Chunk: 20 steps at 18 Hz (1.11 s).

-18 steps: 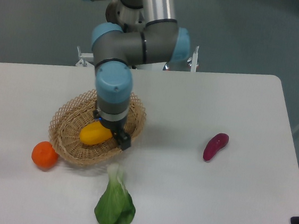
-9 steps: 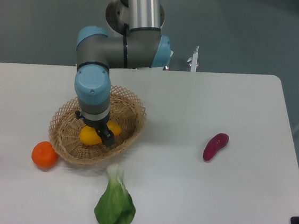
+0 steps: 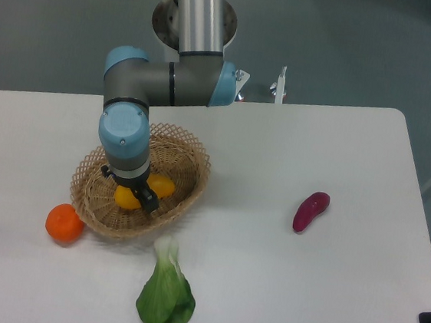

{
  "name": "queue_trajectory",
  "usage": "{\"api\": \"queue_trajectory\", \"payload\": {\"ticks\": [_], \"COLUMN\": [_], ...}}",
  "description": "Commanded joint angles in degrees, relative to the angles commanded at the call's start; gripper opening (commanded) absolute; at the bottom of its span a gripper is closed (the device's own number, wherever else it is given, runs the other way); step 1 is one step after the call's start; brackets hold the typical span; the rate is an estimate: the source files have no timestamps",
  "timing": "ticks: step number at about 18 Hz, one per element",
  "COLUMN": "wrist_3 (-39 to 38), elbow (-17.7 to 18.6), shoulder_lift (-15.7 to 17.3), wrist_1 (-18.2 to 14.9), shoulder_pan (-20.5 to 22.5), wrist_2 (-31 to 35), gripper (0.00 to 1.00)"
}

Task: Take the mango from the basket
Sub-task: 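Lower the gripper onto the yellow mango and close on it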

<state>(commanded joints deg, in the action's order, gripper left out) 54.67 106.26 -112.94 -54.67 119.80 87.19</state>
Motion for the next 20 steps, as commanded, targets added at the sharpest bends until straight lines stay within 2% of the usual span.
{"api": "queue_trajectory", "payload": {"ticks": [1, 2, 3, 6, 8, 15, 16, 20], "wrist_3": [0.3, 0.4, 0.4, 0.2, 0.3, 0.4, -0.1, -0.4], "elbow": [0.0, -0.1, -0.2, -0.3, -0.4, -0.4, -0.6, -0.9], "shoulder_lift": [0.0, 0.0, 0.1, 0.8, 1.7, 4.7, 6.0, 7.5], "wrist_1": [0.0, 0.1, 0.0, -0.1, -0.2, -1.1, -1.2, -1.2], "shoulder_pan": [0.0, 0.0, 0.0, 0.0, 0.1, 1.1, 2.2, 5.1], "wrist_2": [0.0, 0.0, 0.0, 0.0, -0.2, -0.1, -0.1, 0.0], "gripper": [1.0, 0.92, 0.75, 0.37, 0.24, 0.24, 0.24, 0.25]}}
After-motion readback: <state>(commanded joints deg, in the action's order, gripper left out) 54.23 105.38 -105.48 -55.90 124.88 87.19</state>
